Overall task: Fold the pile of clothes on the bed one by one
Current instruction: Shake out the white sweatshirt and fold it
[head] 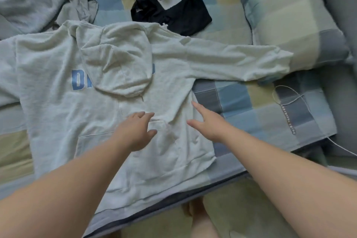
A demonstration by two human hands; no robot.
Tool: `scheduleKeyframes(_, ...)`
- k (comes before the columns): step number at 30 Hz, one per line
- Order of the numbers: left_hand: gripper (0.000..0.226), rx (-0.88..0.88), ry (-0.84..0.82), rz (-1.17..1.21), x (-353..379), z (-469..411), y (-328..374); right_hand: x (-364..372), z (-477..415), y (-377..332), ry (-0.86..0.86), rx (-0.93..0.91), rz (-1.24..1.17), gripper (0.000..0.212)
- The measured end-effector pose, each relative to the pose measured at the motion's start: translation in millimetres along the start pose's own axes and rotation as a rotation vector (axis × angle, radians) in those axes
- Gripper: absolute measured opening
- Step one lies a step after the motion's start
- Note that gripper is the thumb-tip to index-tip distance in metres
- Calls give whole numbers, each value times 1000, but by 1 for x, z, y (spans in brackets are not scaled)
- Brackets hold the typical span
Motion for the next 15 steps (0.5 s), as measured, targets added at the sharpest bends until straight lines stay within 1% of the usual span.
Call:
scheduleKeyframes(3,63,73,44,38,-22,-16,88,-57,26,52,87,20,-31,72)
scheduleKeyframes(7,62,141,67,102,-27,-61,207,-134,32,153,222,96,-88,71)
scheduleKeyframes(9,61,175,41,123,-17,-87,270,-169,30,208,277,143,-82,71)
scheduleKeyframes(11,62,187,3,137,-4,-109,321,-195,22,256,288,167,-103,70)
scheduleKeyframes(15,61,200,-22,157,9,-158,399,-233,-12,331,364,199,-221,73)
Point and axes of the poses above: each hand's wrist, its own z-axis away from the middle knuckle, its own x-axis out of the palm, y = z × x, the point moved 8 cm from there along -z, towards the middle knuckle, and after that the axes turned 8 degrees about -x, right-handed, at the moved point
